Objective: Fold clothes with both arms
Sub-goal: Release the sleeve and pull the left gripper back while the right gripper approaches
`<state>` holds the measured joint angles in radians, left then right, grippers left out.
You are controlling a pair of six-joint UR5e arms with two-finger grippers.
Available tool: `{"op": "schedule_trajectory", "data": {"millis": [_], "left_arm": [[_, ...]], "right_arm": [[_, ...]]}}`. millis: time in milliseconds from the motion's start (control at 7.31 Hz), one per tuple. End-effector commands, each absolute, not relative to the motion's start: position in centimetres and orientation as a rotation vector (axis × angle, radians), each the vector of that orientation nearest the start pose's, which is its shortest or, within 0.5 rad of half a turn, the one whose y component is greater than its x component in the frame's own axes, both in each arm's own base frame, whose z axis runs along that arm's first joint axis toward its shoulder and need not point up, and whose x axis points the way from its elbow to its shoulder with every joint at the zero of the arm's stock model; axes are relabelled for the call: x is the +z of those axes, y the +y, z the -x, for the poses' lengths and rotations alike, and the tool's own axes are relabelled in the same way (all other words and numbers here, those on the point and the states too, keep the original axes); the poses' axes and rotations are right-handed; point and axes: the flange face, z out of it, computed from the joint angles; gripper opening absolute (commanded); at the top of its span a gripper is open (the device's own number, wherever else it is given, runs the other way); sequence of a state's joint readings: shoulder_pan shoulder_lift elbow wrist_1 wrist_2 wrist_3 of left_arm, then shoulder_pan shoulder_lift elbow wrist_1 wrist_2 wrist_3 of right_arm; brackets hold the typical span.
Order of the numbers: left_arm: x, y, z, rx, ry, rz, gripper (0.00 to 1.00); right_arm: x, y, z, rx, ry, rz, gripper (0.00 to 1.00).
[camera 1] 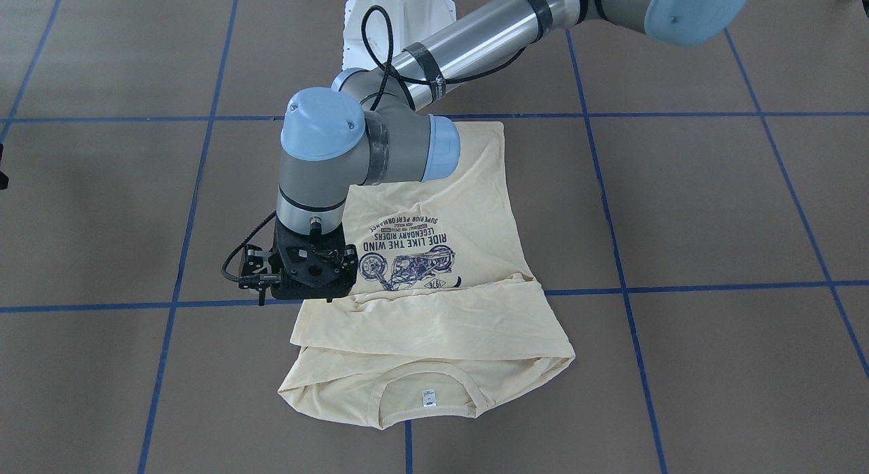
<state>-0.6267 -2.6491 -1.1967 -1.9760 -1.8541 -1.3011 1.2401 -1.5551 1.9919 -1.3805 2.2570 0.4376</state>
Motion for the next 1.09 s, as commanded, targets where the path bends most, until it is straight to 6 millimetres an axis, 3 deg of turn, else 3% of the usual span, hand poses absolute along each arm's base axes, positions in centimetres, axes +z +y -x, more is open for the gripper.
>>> {"op": "schedule_trajectory", "data": {"millis": [0,274,411,547,821,958], "left_arm": [[13.3,-48.2,-48.5,-0.041,1.13,-0.315,1.0],[18.9,-43.0,-41.3,0.037,1.122,-0.37,1.0],[21.7,-41.6,-39.4,0.055,1.096,-0.372,1.0],[24.4,-40.3,-38.5,0.05,1.063,-0.364,1.0],[27.0,-37.7,-40.0,0.058,1.034,-0.352,1.0],[29.6,-35.4,-40.9,0.023,1.049,-0.328,1.0]], "right_arm": [[39.8,-47.0,12.9,-0.043,-0.914,-0.299,1.0],[36.5,-44.1,16.6,0.009,-0.935,-0.283,1.0],[34.8,-41.8,20.9,0.061,-0.924,-0.277,1.0],[33.0,-38.9,25.3,0.111,-0.912,-0.3,1.0],[31.6,-33.4,32.0,0.171,-0.909,-0.312,1.0],[31.1,-30.5,34.8,0.195,-0.917,-0.316,1.0]]}}
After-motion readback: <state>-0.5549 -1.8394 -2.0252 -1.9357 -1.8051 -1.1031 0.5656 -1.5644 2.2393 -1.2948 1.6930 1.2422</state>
